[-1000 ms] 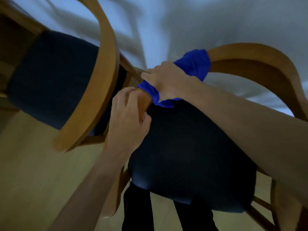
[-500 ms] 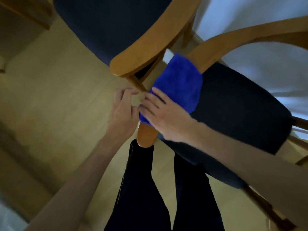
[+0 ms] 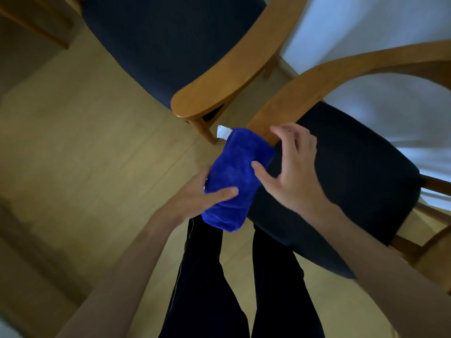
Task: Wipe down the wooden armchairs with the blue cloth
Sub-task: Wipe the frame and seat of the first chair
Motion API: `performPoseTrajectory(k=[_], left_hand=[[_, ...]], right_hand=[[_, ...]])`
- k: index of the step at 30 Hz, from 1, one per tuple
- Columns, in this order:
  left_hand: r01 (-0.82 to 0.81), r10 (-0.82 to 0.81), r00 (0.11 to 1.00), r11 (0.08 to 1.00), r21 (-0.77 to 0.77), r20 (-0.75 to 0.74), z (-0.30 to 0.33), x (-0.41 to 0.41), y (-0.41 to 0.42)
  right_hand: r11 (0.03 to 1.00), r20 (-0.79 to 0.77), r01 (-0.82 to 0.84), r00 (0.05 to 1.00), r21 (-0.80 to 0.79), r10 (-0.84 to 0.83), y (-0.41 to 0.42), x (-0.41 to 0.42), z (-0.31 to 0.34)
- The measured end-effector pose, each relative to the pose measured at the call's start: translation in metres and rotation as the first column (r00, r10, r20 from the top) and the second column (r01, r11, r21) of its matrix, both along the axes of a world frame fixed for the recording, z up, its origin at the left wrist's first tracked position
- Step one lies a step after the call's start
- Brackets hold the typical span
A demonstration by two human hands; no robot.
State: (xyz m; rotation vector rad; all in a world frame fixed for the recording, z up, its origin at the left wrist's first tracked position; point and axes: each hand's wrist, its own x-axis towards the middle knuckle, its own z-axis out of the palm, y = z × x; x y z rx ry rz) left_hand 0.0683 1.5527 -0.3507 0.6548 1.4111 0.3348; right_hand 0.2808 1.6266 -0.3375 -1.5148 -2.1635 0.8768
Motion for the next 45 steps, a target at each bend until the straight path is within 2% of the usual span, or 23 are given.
performPoseTrajectory(k=[2, 5, 7, 9, 10, 12, 13, 16, 17, 19, 21, 23, 24, 26, 28, 30, 32, 34, 36, 40, 42, 45], left_hand=[[0.039, -0.038, 0.998, 0.999, 0.020, -0.058, -0.002, 0.002, -0.004], [0.187, -0.151, 0.931, 0.979, 0.080, -0.331, 0.005, 0.004, -0.006], [0.395, -0.273, 0.777, 0.913, 0.103, -0.567, 0.013, 0.005, -0.003], [0.520, -0.260, 0.625, 0.842, 0.144, -0.736, 0.023, 0.008, 0.002], [0.532, -0.232, 0.602, 0.830, 0.167, -0.764, 0.029, 0.012, 0.004], [0.561, -0.210, 0.622, 0.791, 0.243, -0.754, 0.036, 0.025, 0.014], [0.605, -0.226, 0.638, 0.738, 0.299, -0.736, 0.038, 0.035, 0.021], [0.738, -0.317, 0.644, 0.499, 0.455, -0.697, 0.037, 0.073, 0.053], [0.755, -0.359, 0.639, 0.460, 0.467, -0.680, 0.036, 0.088, 0.066], [0.789, -0.417, 0.595, 0.464, 0.402, -0.687, 0.030, 0.116, 0.095], [0.806, -0.421, 0.554, 0.486, 0.338, -0.718, 0.026, 0.140, 0.129], [0.767, -0.418, 0.607, 0.531, 0.361, -0.675, 0.030, 0.160, 0.166], [0.751, -0.408, 0.635, 0.525, 0.401, -0.656, 0.036, 0.170, 0.184], [0.752, -0.433, 0.651, 0.476, 0.455, -0.623, 0.054, 0.192, 0.213], [0.789, -0.477, 0.615, 0.369, 0.491, -0.628, 0.068, 0.212, 0.225], [0.807, -0.455, 0.587, 0.263, 0.529, -0.669, 0.073, 0.225, 0.221], [0.809, -0.422, 0.582, 0.211, 0.549, -0.695, 0.069, 0.231, 0.208], [0.814, -0.468, 0.572, 0.224, 0.535, -0.674, 0.051, 0.235, 0.189], [0.838, -0.535, 0.537, 0.254, 0.482, -0.652, 0.026, 0.236, 0.164], [0.913, -0.677, 0.405, 0.259, 0.316, -0.615, -0.027, 0.231, 0.107], [0.936, -0.791, 0.349, 0.269, 0.227, -0.502, -0.048, 0.225, 0.085], [0.957, -0.919, 0.283, 0.254, 0.136, -0.275, -0.064, 0.217, 0.073]], right_hand=[[0.986, -0.023, -0.049, 0.999, -0.158, 0.046, 0.008, 0.004, -0.001], [0.943, -0.128, -0.099, 0.990, -0.318, 0.061, 0.015, 0.004, 0.001], [0.930, -0.160, -0.106, 0.986, -0.352, 0.052, 0.019, 0.011, 0.006], [0.926, -0.184, -0.141, 0.980, -0.349, 0.080, 0.020, 0.023, 0.012], [0.910, -0.219, -0.156, 0.973, -0.384, 0.074, 0.018, 0.029, 0.014], [0.866, -0.280, -0.139, 0.960, -0.481, -0.001, 0.012, 0.042, 0.018], [0.846, -0.283, -0.107, 0.958, -0.523, -0.054, 0.009, 0.051, 0.017], [0.772, -0.273, -0.020, 0.941, -0.636, -0.200, 0.007, 0.093, 0.011], [0.729, -0.279, -0.002, 0.924, -0.684, -0.259, 0.008, 0.111, 0.010], [0.674, -0.275, 0.067, 0.880, -0.736, -0.387, 0.013, 0.144, 0.012], [0.698, -0.264, 0.180, 0.837, -0.693, -0.479, 0.023, 0.173, 0.022], [0.764, -0.263, 0.281, 0.824, -0.581, -0.503, 0.035, 0.197, 0.037], [0.787, -0.258, 0.324, 0.821, -0.525, -0.509, 0.040, 0.207, 0.046], [0.812, -0.243, 0.402, 0.813, -0.424, -0.530, 0.044, 0.226, 0.062], [0.805, -0.258, 0.470, 0.779, -0.363, -0.572, 0.041, 0.241, 0.074], [0.778, -0.297, 0.513, 0.728, -0.363, -0.619, 0.035, 0.252, 0.079], [0.744, -0.300, 0.531, 0.692, -0.405, -0.657, 0.025, 0.259, 0.076], [0.716, -0.212, 0.534, 0.715, -0.450, -0.667, 0.013, 0.261, 0.061], [0.671, -0.051, 0.544, 0.757, -0.504, -0.651, -0.005, 0.259, 0.034], [0.505, 0.087, 0.505, 0.762, -0.700, -0.642, -0.064, 0.251, -0.031], [0.464, 0.140, 0.451, 0.815, -0.762, -0.562, -0.091, 0.247, -0.057], [0.387, 0.132, 0.342, 0.869, -0.857, -0.476, -0.116, 0.245, -0.079]])
